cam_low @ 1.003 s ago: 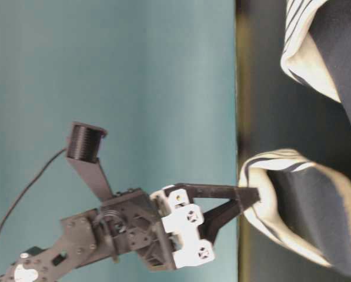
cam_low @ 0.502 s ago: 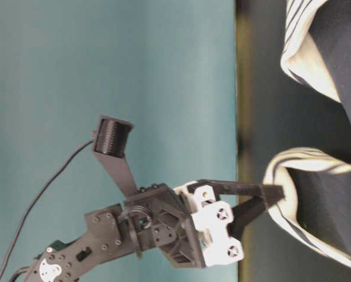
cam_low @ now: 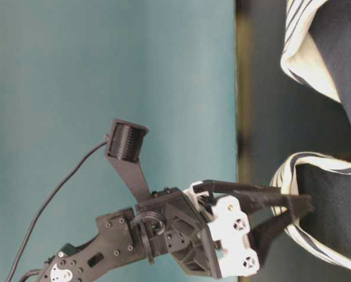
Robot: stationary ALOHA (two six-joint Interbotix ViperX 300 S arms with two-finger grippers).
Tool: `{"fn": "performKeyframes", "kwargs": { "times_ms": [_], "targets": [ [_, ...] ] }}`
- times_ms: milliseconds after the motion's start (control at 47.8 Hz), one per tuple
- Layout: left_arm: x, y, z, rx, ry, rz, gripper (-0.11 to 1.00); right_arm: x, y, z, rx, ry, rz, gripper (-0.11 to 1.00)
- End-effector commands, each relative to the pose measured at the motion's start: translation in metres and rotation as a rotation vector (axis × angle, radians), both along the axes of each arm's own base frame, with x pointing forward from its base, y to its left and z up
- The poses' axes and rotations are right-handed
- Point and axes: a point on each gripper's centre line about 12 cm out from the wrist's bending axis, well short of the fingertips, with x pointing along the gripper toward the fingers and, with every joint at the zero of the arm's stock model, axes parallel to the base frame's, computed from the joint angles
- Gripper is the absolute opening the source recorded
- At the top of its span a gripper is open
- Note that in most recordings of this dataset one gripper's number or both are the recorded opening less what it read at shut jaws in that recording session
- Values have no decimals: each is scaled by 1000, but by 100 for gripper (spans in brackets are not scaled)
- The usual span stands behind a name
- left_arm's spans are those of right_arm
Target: Arrange the slippers with the left arm.
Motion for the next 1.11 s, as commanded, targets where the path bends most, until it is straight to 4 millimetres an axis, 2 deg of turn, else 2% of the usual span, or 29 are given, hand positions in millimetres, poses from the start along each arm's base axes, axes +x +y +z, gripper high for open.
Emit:
{"fn": "performKeyframes", "kwargs": {
  "times_ms": [0, 146, 293, 439, 627, 815, 962, 1087],
  "targets": [
    [2, -5, 7, 19, -24, -49, 88, 1, -1, 3, 6, -13, -9, -1],
    [11, -14, 35, 70, -130, -161, 88, 1, -1, 3, 8, -13, -10, -1],
    [34, -26, 68, 176, -311, -333, 88, 1, -1, 2, 8, -12, -10, -1],
    [57, -30, 74, 305, -421, -499, 88, 1, -1, 3, 9, -16, -10, -1],
    [88, -28, 53, 373, -463, -570, 88, 1, -1, 3, 13, -21, -11, -1],
    [120, -28, 21, 380, -456, -589, 88, 1, -1, 3, 13, -21, -11, -1],
    [133, -26, 1, 398, -425, -626, 88, 1, -1, 3, 15, -20, -11, -1],
    [139, -21, -8, 402, -412, -631, 87, 1, -1, 2, 16, -19, -11, -1]
  ]
}}
